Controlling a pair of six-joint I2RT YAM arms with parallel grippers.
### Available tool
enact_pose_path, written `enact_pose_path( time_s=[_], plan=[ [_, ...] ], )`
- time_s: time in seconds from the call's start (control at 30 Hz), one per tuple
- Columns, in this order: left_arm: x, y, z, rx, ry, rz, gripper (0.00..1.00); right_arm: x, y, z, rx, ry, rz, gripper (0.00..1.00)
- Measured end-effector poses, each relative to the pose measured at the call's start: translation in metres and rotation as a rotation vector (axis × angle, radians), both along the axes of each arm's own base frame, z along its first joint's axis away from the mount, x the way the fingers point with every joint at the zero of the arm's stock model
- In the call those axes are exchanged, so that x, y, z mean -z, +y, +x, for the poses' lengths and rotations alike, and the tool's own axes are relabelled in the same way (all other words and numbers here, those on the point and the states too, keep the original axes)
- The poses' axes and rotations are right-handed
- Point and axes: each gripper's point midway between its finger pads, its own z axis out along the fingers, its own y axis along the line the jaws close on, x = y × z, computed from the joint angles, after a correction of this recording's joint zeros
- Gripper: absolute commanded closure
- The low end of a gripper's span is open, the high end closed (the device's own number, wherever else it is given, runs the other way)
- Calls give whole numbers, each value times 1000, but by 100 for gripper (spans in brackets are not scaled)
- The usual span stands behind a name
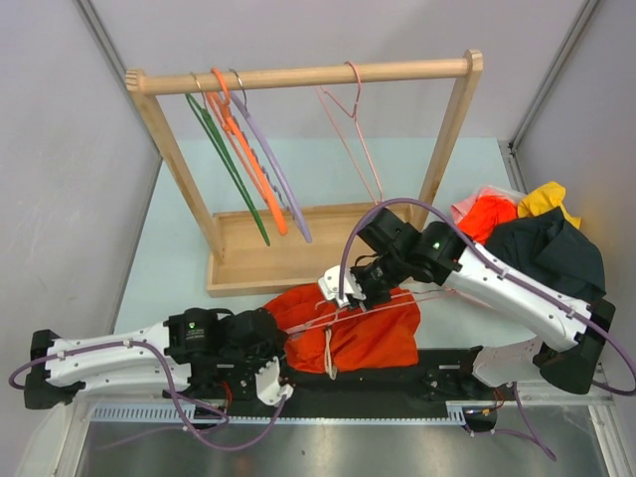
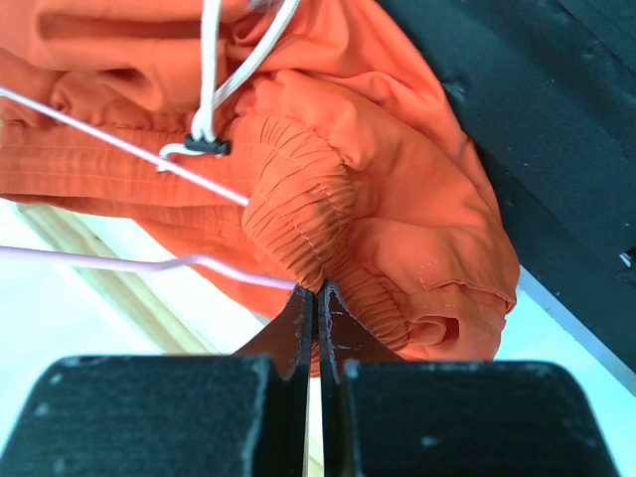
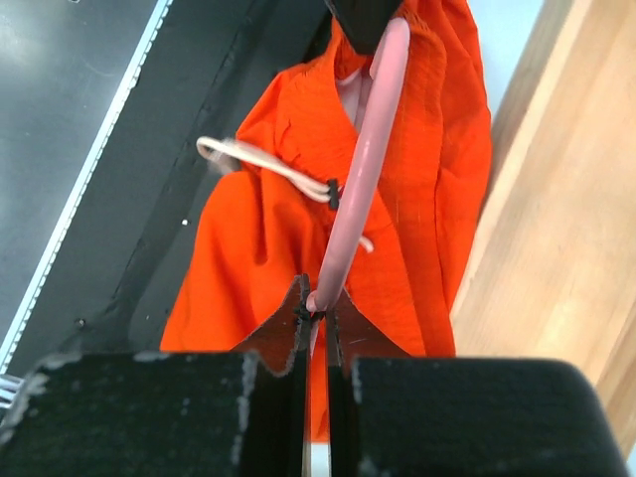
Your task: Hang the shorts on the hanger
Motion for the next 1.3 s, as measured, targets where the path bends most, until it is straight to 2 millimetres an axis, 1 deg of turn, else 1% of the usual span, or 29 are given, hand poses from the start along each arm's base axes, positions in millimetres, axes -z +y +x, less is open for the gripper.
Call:
enact_pose_path(
  time_s=[0.17, 0.2, 0.23, 0.27, 0.3, 0.37, 0.4, 0.53, 0.6, 0.67, 0.77, 0.87, 1.0, 1.1, 1.2, 1.3],
  plan=[
    [-4, -3, 0, 15, -12, -10, 100, 4, 16, -8, -50, 7, 13, 100],
    [-4, -3, 0, 14, -13, -12, 99, 4, 19, -9, -56, 8, 21, 100],
    [-5, -3, 1, 10, -13, -13, 96, 3, 22, -9, -57, 9, 29, 100],
    [-6, -3, 1, 4, -12, -15, 89, 2, 26, -8, -57, 10, 41, 100],
    [-7, -3, 1, -4, -8, -20, 71, 2, 30, -7, -54, 13, 51, 100],
    [-11, -3, 1, -36, 6, -37, 57, 0, 37, -4, -45, 19, 78, 100],
    [-16, -3, 1, -63, 20, -54, 46, -1, 42, -2, -42, 18, 97, 100],
    [-41, 2, -1, -141, 66, -131, 34, 2, 51, 2, -29, 25, 136, 100],
    [-53, 10, -1, -189, 95, -173, 31, 4, 51, 4, -22, 36, 144, 100],
    [-62, 22, -1, -239, 123, -203, 31, 6, 52, 6, -17, 46, 153, 100],
    [-68, 39, -4, -298, 162, -212, 30, 9, 54, 8, -11, 54, 162, 100],
    [-59, 55, -8, -350, 200, -170, 30, 9, 56, 8, -4, 62, 175, 100],
    [-48, 66, -11, -438, 257, -115, 30, 6, 60, 10, 4, 67, 193, 100],
    [-39, 69, -11, -534, 337, -48, 29, 4, 62, 12, 13, 67, 203, 100],
    [-36, 68, -7, -629, 423, -1, 29, 5, 61, 15, 25, 74, 204, 100],
    [-34, 68, 7, -760, 518, 23, 29, 7, 61, 18, 43, 85, 207, 100]
  ],
)
